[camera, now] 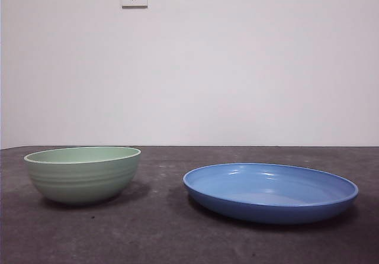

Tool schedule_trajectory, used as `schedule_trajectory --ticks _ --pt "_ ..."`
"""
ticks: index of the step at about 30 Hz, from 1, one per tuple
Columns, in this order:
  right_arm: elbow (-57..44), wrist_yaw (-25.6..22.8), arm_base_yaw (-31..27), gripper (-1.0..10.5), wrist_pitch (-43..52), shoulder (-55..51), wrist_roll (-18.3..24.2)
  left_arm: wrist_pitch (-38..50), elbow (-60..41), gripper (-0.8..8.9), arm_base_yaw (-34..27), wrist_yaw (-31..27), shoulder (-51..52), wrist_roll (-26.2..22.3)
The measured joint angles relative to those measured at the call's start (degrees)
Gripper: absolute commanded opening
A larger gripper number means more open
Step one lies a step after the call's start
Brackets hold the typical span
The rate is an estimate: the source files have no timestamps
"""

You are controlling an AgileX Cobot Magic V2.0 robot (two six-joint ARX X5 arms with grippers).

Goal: Place the green bowl on the blue plate

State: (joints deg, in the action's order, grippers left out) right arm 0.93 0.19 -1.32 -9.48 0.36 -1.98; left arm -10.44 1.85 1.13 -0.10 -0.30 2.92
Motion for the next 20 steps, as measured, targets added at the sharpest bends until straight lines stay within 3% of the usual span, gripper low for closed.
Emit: schedule_trajectory --ticks 10,20 --pt "0.00 2.05 0.00 0.2 0.31 0.00 -2.05 0.02 0.00 0.16 0.00 0.04 -0.02 2.80" --pt "0.44 8.11 0.04 0.1 0.48 0.00 -10.60 -1.42 1.27 0.16 0.85 3.32 -2.60 7.87"
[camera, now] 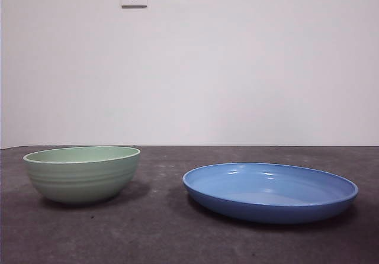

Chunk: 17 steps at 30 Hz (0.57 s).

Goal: Place the green bowl on the blue plate

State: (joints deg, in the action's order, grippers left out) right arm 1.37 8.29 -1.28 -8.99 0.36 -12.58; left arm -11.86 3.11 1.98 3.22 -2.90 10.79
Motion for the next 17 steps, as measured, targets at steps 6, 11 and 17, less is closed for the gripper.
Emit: schedule_trajectory --ticks 6,11,17 --pt "7.67 2.34 0.00 0.1 -3.39 1.99 -6.45 -0.28 6.27 0.16 1.68 0.28 -4.31 4.33" --pt "16.44 4.72 0.00 0.1 -9.14 7.89 -8.07 -3.54 14.32 0.16 2.73 3.98 -11.34 5.88" --pt "27.12 11.65 0.00 0.1 -15.54 16.85 -8.48 -7.69 26.08 0.16 3.76 11.93 -21.99 6.34"
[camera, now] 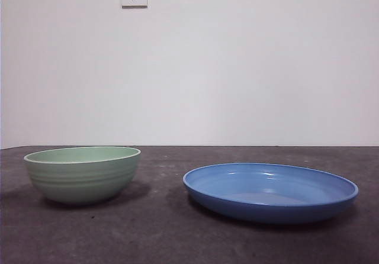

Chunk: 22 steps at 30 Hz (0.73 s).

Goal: Place the green bowl on the blue plate

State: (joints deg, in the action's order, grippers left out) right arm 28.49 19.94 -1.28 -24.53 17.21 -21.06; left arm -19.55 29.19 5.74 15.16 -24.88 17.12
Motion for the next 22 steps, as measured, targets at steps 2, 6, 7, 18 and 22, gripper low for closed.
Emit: schedule_trajectory --ticks 2,6,7,18,22 --pt "2.80 2.69 0.02 0.1 -1.38 2.91 0.00 -0.77 3.58 0.16 0.48 3.17 -3.78 0.00" --pt "7.54 7.74 0.07 0.1 -1.95 8.37 0.04 -0.96 9.20 0.16 1.79 8.61 -10.99 0.00" --pt "8.83 8.94 0.07 0.1 -2.21 9.84 0.13 -1.01 10.54 0.16 2.21 9.97 -12.76 0.00" --pt "23.98 12.92 4.92 0.1 -16.28 24.35 8.35 -13.97 25.31 0.19 8.92 15.72 -28.52 -7.78" --pt "25.90 13.03 9.55 0.1 -17.03 26.99 11.56 -15.54 29.42 0.19 10.40 15.87 -31.56 -10.93"
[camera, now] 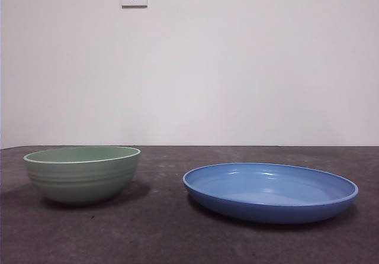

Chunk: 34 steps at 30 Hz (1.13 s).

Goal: Place the green bowl on the blue plate

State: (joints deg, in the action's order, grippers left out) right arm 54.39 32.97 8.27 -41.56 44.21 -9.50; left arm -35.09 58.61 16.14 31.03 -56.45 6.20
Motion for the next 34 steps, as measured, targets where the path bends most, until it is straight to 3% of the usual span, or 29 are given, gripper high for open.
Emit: schedule_trajectory --ticks 3,11,14,19,21,24,31,34 --pt "0.00 0.04 1.88 0.1 0.09 1.03 2.29 2.16 0.42 0.21 0.42 0.02 -0.31 -0.94" --pt "0.00 -0.02 2.97 0.1 1.01 1.95 3.34 2.51 0.44 0.32 0.57 0.02 -0.39 -1.20" --pt "0.00 -0.02 2.97 0.3 2.14 1.95 3.45 2.14 0.44 1.20 0.66 0.02 -0.42 -1.20" --pt "0.00 -0.46 2.97 3.6 2.60 1.95 3.74 1.95 0.44 4.51 0.66 0.02 -0.42 -1.20" --pt "0.00 -1.49 2.97 4.7 2.60 1.95 3.74 1.92 0.44 5.34 0.66 0.02 -0.42 -1.20" --pt "0.00 -1.68 2.97 5.7 2.60 1.95 3.74 1.92 0.44 5.68 0.68 0.02 -0.42 -1.20" --pt "0.00 -1.68 2.97 5.7 2.60 1.95 3.74 1.18 0.44 5.68 0.79 -0.42 -0.42 -1.20" --pt "0.00 -1.68 2.97 5.7 2.60 1.95 3.74 -0.26 0.44 5.68 0.74 -4.28 -0.74 -0.70"
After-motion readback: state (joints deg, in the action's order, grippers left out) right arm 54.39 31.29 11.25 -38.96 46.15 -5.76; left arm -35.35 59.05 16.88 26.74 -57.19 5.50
